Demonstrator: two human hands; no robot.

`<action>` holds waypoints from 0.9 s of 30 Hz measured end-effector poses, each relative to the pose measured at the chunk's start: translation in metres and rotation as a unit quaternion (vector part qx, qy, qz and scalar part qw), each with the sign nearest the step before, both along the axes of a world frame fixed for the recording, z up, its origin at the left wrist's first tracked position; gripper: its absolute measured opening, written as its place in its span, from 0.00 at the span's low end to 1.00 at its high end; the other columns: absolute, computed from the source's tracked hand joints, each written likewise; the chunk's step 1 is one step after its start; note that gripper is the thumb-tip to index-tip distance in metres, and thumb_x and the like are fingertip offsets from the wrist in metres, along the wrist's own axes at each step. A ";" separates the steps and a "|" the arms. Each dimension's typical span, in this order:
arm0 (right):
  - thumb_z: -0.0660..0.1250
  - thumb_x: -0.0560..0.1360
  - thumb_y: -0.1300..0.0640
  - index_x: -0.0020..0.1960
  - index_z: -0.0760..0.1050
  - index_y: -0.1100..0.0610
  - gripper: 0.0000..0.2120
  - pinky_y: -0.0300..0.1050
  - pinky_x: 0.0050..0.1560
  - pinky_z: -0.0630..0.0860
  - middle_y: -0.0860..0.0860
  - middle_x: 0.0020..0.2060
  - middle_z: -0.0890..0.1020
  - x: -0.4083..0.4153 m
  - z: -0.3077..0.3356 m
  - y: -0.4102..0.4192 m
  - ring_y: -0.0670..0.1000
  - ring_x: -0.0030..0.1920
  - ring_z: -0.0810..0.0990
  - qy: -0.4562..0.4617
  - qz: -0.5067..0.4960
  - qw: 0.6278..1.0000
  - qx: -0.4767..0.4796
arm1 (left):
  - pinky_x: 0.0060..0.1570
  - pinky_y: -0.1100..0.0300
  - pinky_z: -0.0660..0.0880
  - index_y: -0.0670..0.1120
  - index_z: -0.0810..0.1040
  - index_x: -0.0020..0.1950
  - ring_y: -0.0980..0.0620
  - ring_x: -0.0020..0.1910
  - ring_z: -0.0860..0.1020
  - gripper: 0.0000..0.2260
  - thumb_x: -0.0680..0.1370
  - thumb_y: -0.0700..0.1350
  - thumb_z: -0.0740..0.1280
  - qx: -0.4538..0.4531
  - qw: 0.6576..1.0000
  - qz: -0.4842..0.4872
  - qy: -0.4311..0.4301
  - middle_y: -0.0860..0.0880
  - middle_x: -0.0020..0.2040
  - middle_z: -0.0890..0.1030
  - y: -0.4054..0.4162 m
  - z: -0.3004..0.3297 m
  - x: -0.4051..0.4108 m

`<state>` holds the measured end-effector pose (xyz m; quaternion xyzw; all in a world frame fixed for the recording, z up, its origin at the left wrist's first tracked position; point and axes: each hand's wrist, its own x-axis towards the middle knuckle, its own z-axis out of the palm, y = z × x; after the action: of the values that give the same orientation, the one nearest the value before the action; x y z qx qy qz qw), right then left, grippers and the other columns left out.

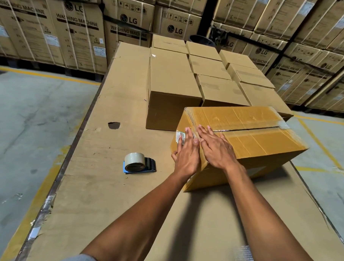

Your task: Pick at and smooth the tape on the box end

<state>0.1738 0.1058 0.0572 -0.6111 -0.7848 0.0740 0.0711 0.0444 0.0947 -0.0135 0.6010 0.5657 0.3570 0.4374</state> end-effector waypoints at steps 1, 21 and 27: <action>0.47 0.87 0.47 0.85 0.53 0.46 0.27 0.61 0.84 0.47 0.40 0.84 0.55 -0.002 0.000 0.000 0.46 0.85 0.49 -0.010 -0.016 1.000 0.001 | 0.81 0.32 0.44 0.64 0.39 0.89 0.50 0.90 0.40 0.30 0.87 0.69 0.38 -0.016 1.000 -0.007 0.010 0.62 0.90 0.44 0.000 -0.005 -0.003; 0.41 0.87 0.42 0.86 0.44 0.53 0.31 0.65 0.81 0.33 0.48 0.85 0.44 -0.011 0.001 -0.003 0.52 0.84 0.38 -0.068 -0.153 0.986 -0.020 | 0.82 0.29 0.40 0.60 0.48 0.90 0.46 0.90 0.41 0.33 0.87 0.69 0.37 -0.044 0.995 -0.039 0.084 0.58 0.91 0.49 0.004 -0.003 -0.040; 0.60 0.85 0.53 0.82 0.62 0.58 0.27 0.60 0.83 0.58 0.57 0.79 0.70 -0.037 0.010 -0.012 0.55 0.81 0.66 0.000 -0.046 0.988 0.149 | 0.74 0.38 0.61 0.53 0.67 0.86 0.41 0.82 0.68 0.27 0.89 0.61 0.57 0.041 0.988 0.002 0.146 0.45 0.81 0.76 0.012 -0.016 -0.073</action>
<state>0.1363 0.0936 0.0667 -0.6294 -0.7579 -0.0471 0.1648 -0.0283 0.1063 -0.0293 0.6630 0.6094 0.2897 0.3243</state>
